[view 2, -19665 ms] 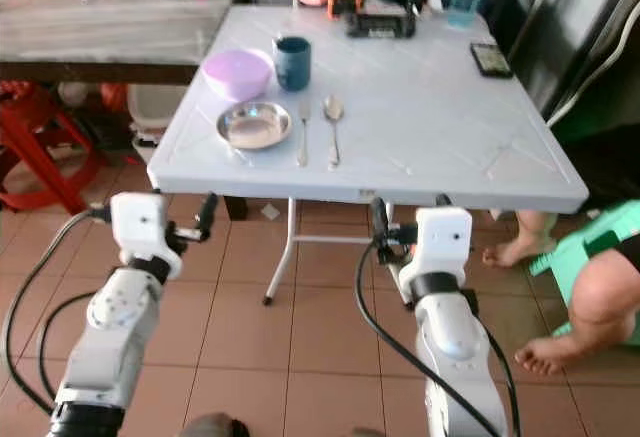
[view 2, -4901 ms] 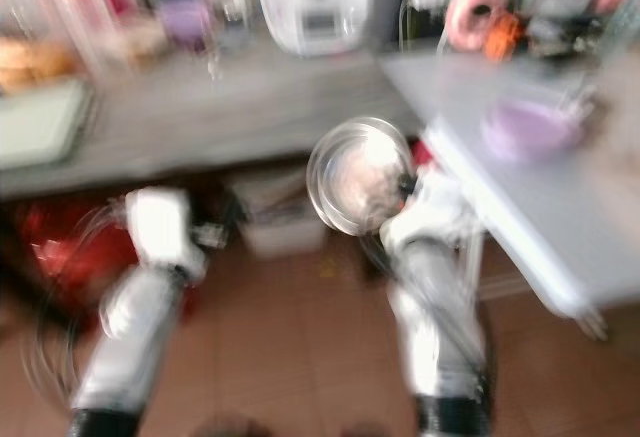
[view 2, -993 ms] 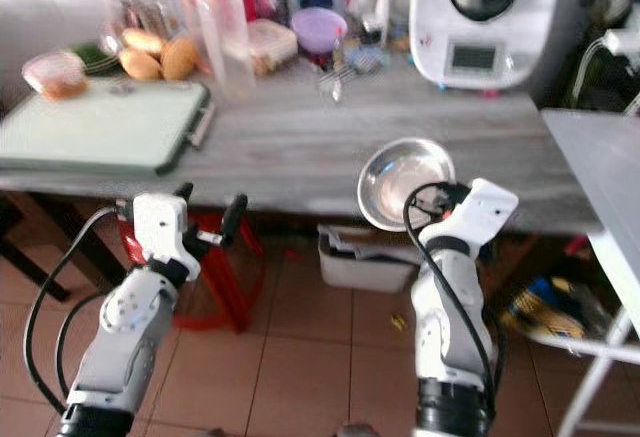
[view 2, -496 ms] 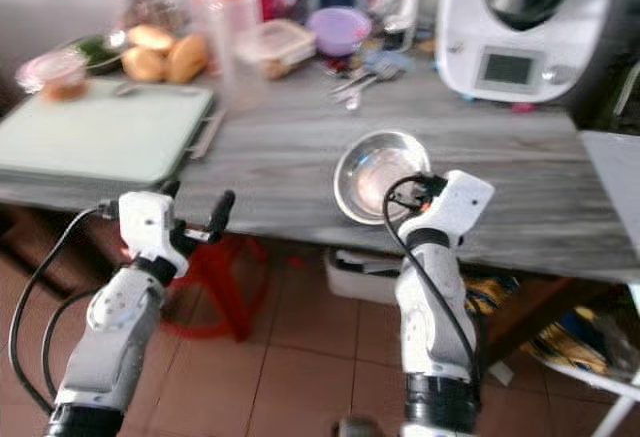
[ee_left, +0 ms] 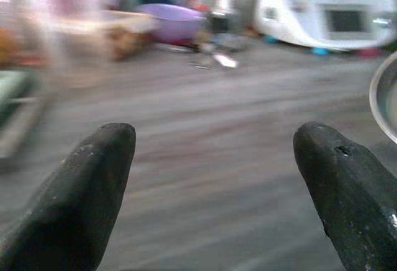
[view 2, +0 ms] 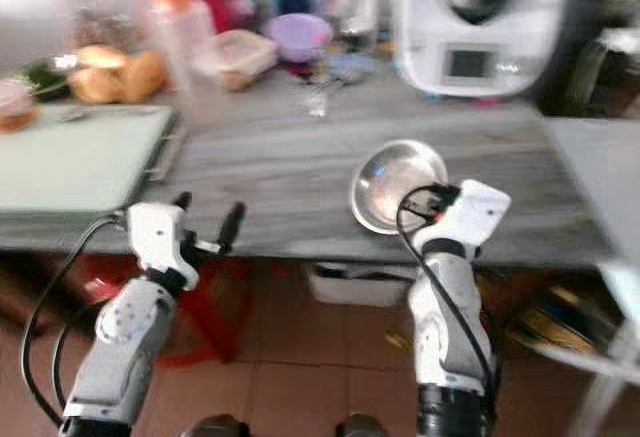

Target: Setting the table

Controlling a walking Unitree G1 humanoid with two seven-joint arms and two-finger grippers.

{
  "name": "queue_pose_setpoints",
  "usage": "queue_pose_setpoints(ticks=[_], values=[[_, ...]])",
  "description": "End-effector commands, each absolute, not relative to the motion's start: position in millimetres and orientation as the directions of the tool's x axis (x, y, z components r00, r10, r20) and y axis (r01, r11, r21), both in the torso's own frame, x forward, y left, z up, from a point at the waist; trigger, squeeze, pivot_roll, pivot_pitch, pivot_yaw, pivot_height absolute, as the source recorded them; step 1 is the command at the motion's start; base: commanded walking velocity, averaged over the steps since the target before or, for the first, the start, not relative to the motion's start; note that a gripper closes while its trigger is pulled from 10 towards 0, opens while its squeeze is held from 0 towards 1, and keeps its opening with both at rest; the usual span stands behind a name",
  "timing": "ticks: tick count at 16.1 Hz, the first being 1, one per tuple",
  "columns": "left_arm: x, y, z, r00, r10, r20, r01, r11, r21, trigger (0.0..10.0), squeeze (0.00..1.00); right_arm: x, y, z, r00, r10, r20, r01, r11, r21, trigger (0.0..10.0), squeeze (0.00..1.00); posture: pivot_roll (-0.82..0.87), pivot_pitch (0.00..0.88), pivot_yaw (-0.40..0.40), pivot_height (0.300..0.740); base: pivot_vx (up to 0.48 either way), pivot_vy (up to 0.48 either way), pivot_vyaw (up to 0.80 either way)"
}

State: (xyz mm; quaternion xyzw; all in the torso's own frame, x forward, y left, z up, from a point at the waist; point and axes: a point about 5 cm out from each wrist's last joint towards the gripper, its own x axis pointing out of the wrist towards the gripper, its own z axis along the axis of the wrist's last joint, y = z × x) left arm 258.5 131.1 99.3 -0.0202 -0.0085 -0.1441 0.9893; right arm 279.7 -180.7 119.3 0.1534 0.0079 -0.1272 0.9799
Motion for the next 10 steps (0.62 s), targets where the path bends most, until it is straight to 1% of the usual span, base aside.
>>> queue_pose_setpoints(ticks=[1,3,6,9,10], values=[[258.4,136.4,102.4,0.961,-0.276,0.026,0.277,0.961,-0.024,10.0,0.00,279.3,-176.9,126.0,0.970,-0.243,-0.032,0.241,0.920,0.309,10.0,0.00,-0.05,0.001,0.023,0.740,0.000,0.000,-0.80],[255.5,140.4,101.7,0.962,-0.271,0.018,0.271,0.962,-0.020,10.0,0.00,273.8,-177.5,122.7,0.965,-0.259,-0.046,0.260,0.913,0.316,10.0,0.00,-0.04,0.003,0.023,0.740,0.000,0.000,-0.80],[254.7,141.2,101.8,0.961,-0.277,0.013,0.277,0.961,-0.012,10.0,0.00,273.0,-184.3,119.2,0.956,-0.288,-0.063,0.292,0.897,0.332,10.0,0.00,-0.04,0.001,0.031,0.740,0.000,0.000,0.00],[254.5,141.3,101.9,0.960,-0.280,0.004,0.280,0.960,0.000,10.0,0.00,283.2,-192.8,127.3,0.960,-0.277,-0.033,0.273,0.907,0.320,10.0,0.00,-0.04,0.001,0.033,0.740,0.000,0.000,0.00],[255.0,140.5,102.3,0.959,-0.283,0.004,0.283,0.959,-0.003,10.0,0.00,288.7,-193.0,133.6,0.972,-0.235,0.001,0.225,0.928,0.298,10.0,0.00,-0.04,0.001,0.033,0.740,0.000,0.000,0.76]])
